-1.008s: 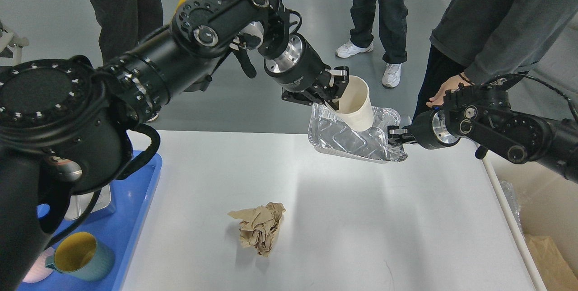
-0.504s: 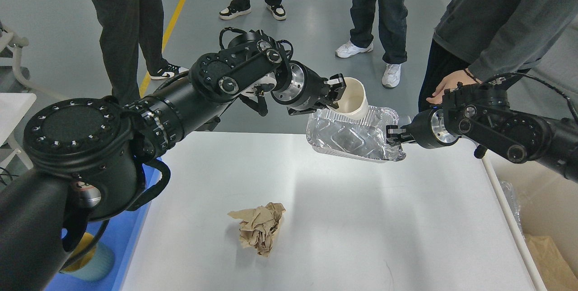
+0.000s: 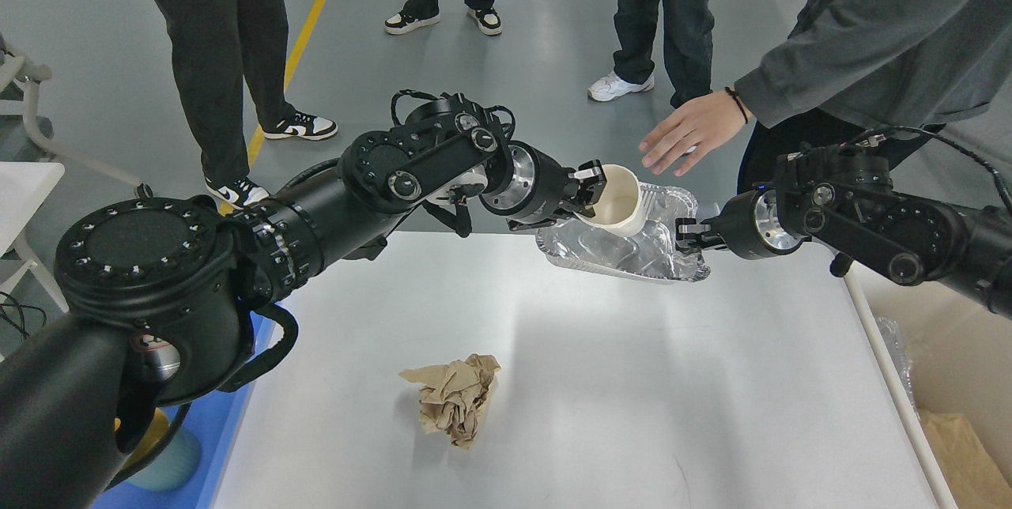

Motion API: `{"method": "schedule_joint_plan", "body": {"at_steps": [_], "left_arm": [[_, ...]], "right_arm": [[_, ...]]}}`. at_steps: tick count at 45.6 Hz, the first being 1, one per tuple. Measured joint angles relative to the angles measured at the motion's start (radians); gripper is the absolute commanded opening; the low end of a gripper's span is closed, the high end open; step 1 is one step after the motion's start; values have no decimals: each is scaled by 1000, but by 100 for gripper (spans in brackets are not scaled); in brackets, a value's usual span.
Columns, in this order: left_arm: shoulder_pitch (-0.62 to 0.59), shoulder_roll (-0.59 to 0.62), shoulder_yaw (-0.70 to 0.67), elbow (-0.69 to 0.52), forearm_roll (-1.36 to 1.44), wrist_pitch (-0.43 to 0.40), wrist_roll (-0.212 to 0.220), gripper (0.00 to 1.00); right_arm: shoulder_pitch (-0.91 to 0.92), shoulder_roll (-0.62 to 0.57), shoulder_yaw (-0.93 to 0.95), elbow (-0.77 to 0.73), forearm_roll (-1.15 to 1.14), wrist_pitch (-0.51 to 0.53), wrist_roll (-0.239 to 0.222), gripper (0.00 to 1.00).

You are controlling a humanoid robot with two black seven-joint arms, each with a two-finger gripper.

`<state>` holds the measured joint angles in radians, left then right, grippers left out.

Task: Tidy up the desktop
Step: 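Lower the paper cup into the foil container and open the left gripper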

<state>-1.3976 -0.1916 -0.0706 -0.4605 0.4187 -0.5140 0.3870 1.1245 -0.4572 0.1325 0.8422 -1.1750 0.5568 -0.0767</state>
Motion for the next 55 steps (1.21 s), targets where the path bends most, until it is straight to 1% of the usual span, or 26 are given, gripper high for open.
{"method": "schedule_joint_plan", "body": {"at_steps": [2,3,4,5,6,8,12,15,18,22,29,33,44,55], "left_arm": [[0,0,0,-9,0,0,-5,22],[0,0,0,-12,0,0,-7,22],[0,0,0,-17,0,0,-10,38],[0,0,0,-19,0,1,-11,46],[0,0,0,-21,0,1,-11,50],[0,0,0,-24,0,2,-15,54],[0,0,0,-28,0,7,-24,77],[0,0,0,-29,1,14,-28,86],[0,0,-3,-29,0,18,-31,92],[-1,0,-10,-34,-2,20,-36,95],[-14,1,-32,-46,-6,20,-78,96],[-28,1,-61,-47,-7,22,-87,96],[-99,-2,-146,-48,-9,23,-90,96],[-128,-8,-160,-50,-11,23,-81,96]], "right_arm": [[0,0,0,0,0,0,0,0],[0,0,0,0,0,0,0,0],[0,0,0,0,0,0,0,0],[0,0,0,0,0,-1,0,0],[0,1,1,0,0,-1,0,0],[0,1,1,0,0,-1,0,0],[0,2,1,0,0,-2,0,0],[0,2,1,0,0,-2,0,0],[0,3,1,0,0,-2,0,0],[0,3,0,0,0,-2,0,0],[0,3,-1,0,0,-1,0,0],[0,3,-1,0,0,-1,0,0],[0,2,-1,0,0,-1,0,0],[1,0,-2,0,0,-1,0,0]]}}
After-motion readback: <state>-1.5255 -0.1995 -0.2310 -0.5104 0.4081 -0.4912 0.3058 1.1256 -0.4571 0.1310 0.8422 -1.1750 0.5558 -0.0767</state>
